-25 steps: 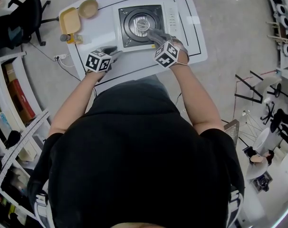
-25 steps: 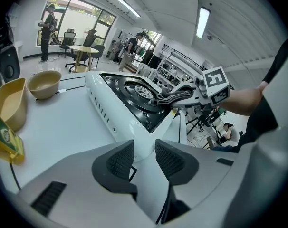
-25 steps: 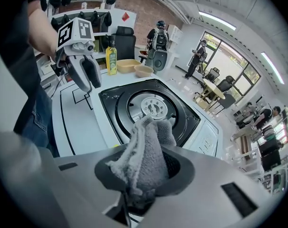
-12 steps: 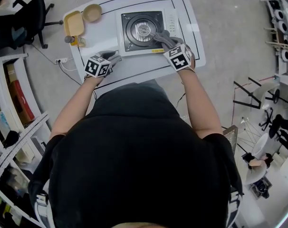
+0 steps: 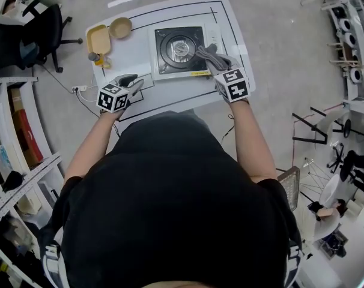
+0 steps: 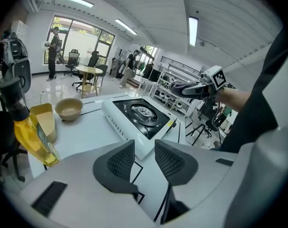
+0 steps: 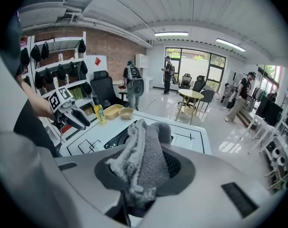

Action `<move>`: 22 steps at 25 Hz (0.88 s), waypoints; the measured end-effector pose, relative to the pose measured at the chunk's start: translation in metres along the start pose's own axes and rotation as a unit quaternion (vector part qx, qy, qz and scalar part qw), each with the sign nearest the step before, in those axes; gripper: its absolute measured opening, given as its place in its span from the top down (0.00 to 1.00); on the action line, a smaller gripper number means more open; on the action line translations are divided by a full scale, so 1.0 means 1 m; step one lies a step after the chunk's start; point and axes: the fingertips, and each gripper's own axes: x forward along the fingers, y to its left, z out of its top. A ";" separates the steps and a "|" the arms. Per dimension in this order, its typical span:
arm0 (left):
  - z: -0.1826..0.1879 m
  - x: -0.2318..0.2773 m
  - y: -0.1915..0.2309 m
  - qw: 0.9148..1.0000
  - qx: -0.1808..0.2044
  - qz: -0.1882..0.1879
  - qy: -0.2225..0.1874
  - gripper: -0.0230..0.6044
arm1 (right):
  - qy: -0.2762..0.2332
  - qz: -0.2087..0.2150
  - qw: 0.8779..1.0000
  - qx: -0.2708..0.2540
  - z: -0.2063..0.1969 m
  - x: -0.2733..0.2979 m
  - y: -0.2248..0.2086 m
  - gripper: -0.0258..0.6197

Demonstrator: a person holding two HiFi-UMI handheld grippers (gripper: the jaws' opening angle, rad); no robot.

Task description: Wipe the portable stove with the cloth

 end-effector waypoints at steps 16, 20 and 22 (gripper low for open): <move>0.055 -0.075 -0.026 0.994 0.046 0.009 -0.100 0.74 | -0.103 -0.027 0.993 0.053 0.037 -0.088 0.013 0.77; 0.060 -0.083 -0.027 0.993 0.055 0.010 -0.109 0.74 | -0.119 -0.041 0.990 0.069 0.037 -0.106 0.012 0.77; 0.064 -0.087 -0.027 0.992 0.060 0.010 -0.113 0.75 | -0.126 -0.048 0.988 0.079 0.036 -0.113 0.011 0.77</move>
